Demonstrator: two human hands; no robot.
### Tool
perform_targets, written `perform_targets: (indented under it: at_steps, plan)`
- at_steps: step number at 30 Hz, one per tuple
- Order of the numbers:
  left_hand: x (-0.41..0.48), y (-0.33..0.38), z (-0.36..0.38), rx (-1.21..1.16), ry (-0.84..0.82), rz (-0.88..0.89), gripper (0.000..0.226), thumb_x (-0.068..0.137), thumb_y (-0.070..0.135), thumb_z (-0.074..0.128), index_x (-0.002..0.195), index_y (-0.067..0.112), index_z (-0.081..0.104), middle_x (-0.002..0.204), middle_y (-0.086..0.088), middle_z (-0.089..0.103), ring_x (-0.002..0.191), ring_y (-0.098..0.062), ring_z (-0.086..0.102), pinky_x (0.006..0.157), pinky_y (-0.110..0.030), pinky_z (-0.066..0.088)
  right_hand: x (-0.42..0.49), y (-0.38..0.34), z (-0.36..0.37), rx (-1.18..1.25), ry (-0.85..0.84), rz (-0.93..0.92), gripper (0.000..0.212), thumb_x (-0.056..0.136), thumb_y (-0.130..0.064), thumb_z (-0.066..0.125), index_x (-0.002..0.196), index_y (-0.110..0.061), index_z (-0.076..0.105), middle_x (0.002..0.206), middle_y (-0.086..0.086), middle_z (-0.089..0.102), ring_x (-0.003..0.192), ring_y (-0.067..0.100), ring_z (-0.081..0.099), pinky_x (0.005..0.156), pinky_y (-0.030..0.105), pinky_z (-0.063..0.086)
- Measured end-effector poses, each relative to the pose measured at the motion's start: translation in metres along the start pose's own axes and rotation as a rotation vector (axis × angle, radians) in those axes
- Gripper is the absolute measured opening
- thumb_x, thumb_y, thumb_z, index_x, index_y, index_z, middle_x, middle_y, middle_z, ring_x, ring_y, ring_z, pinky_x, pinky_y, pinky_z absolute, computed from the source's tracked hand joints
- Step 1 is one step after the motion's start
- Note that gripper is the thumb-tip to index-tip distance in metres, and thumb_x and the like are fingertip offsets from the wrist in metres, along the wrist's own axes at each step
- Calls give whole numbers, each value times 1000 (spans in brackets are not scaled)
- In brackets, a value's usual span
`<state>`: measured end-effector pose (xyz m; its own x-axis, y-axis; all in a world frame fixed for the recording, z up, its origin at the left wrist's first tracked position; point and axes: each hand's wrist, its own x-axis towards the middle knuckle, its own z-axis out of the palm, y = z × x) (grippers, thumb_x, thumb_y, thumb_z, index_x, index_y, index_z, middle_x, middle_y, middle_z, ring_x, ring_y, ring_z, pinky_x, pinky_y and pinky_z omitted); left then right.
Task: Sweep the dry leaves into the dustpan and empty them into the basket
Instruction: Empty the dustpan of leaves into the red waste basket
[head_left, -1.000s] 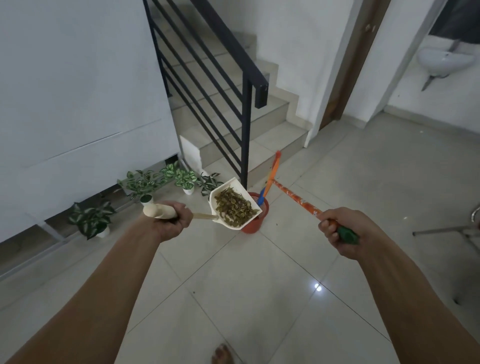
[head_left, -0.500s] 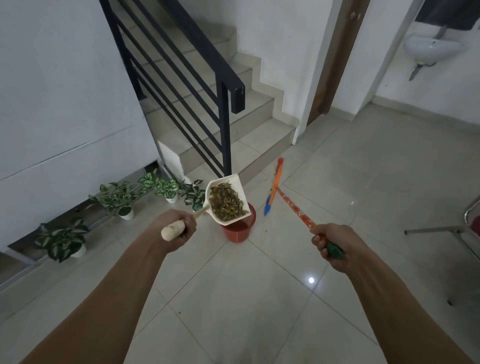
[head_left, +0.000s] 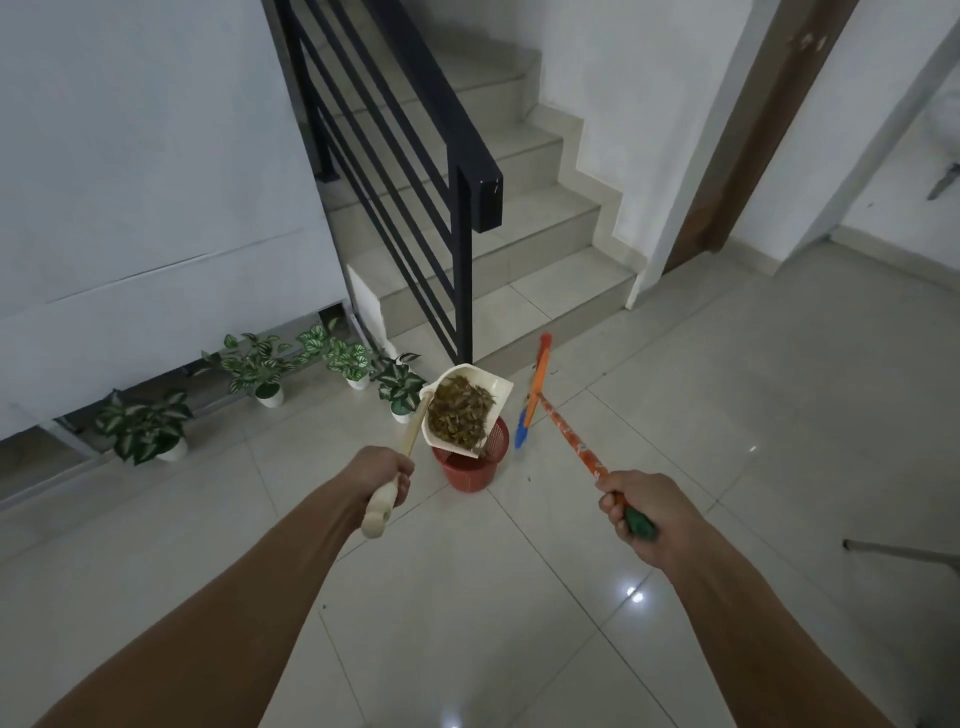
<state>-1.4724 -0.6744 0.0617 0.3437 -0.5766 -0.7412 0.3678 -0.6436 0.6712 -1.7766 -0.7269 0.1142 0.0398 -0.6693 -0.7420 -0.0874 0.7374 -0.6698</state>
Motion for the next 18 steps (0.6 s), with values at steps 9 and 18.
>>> perform_targets:
  at_steps: [9,18]
  plan:
    - [5,-14,53,-13,63,20,7,92,-9,47,91,-4,52,62,-9,47,45,-13,43,35,-20,40,15,-7,-30,-50,-48,18,9,92,-4,59,99,-1,65,57,5,55,38,7,43,33,16,37]
    - [7,-5,60,29,91,18,6,92,-9,48,93,-4,52,66,-11,48,48,-14,44,38,-19,42,17,-16,-43,-57,-85,32,9,93,-5,59,100,0,64,58,5,55,41,7,44,35,15,38]
